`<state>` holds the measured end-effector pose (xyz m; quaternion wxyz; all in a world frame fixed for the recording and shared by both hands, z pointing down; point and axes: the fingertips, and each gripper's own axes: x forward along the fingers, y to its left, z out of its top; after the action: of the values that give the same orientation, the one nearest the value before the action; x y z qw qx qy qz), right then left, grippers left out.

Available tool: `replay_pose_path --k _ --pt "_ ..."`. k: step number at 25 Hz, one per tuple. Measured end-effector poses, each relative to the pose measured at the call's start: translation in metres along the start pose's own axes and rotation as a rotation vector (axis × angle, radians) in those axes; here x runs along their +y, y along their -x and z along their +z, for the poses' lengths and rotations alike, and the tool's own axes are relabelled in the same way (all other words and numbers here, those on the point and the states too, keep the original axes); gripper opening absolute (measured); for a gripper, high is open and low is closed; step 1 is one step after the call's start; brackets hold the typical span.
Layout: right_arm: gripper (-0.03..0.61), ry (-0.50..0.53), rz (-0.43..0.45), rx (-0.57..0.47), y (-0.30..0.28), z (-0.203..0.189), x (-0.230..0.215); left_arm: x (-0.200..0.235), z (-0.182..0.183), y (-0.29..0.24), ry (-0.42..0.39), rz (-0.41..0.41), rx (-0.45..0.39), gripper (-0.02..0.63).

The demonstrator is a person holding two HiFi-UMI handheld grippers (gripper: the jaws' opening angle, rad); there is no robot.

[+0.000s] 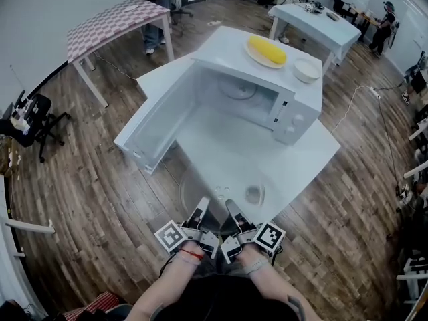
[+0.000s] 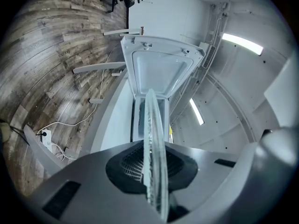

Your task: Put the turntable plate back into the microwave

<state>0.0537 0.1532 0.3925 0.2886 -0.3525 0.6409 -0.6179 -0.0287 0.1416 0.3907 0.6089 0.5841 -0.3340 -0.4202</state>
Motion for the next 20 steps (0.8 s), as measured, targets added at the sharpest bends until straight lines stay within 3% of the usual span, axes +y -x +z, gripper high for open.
replay_pose_path --k 20 --pt "0.043 -0.049 -0.009 -0.023 -0.01 0.011 -0.011 0.01 0.003 -0.016 0.006 0.042 0.009 0.049"
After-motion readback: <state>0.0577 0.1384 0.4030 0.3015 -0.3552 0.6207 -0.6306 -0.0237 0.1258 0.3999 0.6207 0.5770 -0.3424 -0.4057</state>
